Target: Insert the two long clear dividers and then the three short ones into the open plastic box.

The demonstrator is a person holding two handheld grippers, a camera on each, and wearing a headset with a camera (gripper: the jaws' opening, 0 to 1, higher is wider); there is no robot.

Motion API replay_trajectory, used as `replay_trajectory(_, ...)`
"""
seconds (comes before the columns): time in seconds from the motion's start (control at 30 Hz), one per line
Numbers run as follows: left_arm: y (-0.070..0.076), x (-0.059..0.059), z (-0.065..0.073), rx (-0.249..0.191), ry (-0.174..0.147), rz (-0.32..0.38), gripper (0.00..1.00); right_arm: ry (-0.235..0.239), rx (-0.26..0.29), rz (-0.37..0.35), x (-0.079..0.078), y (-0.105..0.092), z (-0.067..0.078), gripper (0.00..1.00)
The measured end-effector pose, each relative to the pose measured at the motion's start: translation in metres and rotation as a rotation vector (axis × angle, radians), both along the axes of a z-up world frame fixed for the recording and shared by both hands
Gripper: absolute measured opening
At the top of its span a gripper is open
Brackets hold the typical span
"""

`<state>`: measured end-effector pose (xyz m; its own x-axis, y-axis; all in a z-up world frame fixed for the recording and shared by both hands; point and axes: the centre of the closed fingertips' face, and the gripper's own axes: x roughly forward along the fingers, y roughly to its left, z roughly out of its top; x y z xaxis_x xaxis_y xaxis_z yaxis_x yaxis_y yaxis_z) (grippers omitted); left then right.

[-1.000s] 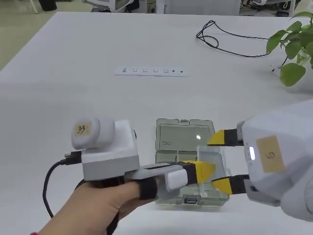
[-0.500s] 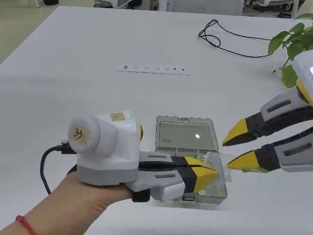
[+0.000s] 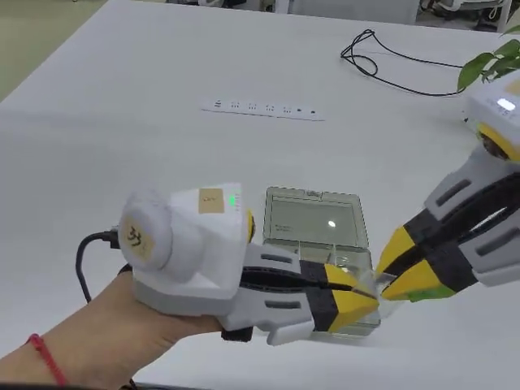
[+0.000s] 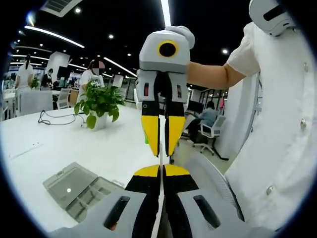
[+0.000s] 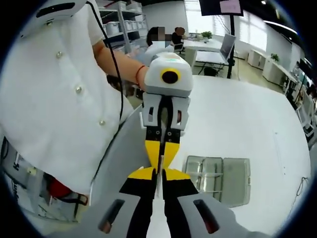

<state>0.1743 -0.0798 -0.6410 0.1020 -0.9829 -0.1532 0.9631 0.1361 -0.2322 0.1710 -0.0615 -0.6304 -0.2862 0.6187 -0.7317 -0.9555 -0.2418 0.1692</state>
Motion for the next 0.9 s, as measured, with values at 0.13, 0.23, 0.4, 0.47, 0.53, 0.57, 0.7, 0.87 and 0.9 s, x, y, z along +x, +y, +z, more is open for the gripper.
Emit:
replay_trajectory(0.13,0.0,-0.001,0.001,-0.005,-0.006,-0.003,0.0,0.012,0.008,0.002,0.002,0.0,-0.003,0.03)
replay_trajectory(0.23,0.001,-0.001,0.0,-0.001,-0.008,-0.004,0.0,0.018,0.009,0.004,0.0,0.0,-0.003,0.03)
replay_trajectory(0.4,0.001,-0.004,-0.003,0.006,-0.012,-0.011,0.0,0.023,0.012,0.003,-0.002,0.0,-0.006,0.03)
replay_trajectory(0.47,0.001,-0.004,-0.004,0.008,-0.016,-0.009,0.0,0.02,0.013,0.001,-0.002,0.0,-0.007,0.02)
replay_trajectory(0.53,0.001,-0.004,-0.005,0.012,-0.008,0.0,0.0,0.014,0.012,-0.001,-0.003,0.0,-0.008,0.02)
replay_trajectory(0.57,0.001,-0.004,-0.006,0.014,-0.007,0.001,0.0,0.013,0.011,-0.002,-0.003,0.0,-0.009,0.02)
replay_trajectory(0.7,0.0,-0.006,-0.008,0.026,-0.012,0.0,0.0,0.01,0.003,-0.002,-0.007,0.001,-0.01,0.02)
replay_trajectory(0.87,0.001,-0.006,-0.011,0.036,-0.011,0.006,0.0,0.002,-0.002,-0.014,-0.009,0.0,-0.011,0.02)
replay_trajectory(0.9,0.002,-0.005,-0.011,0.037,-0.01,0.011,0.0,0.0,-0.001,-0.021,-0.008,0.0,-0.01,0.02)
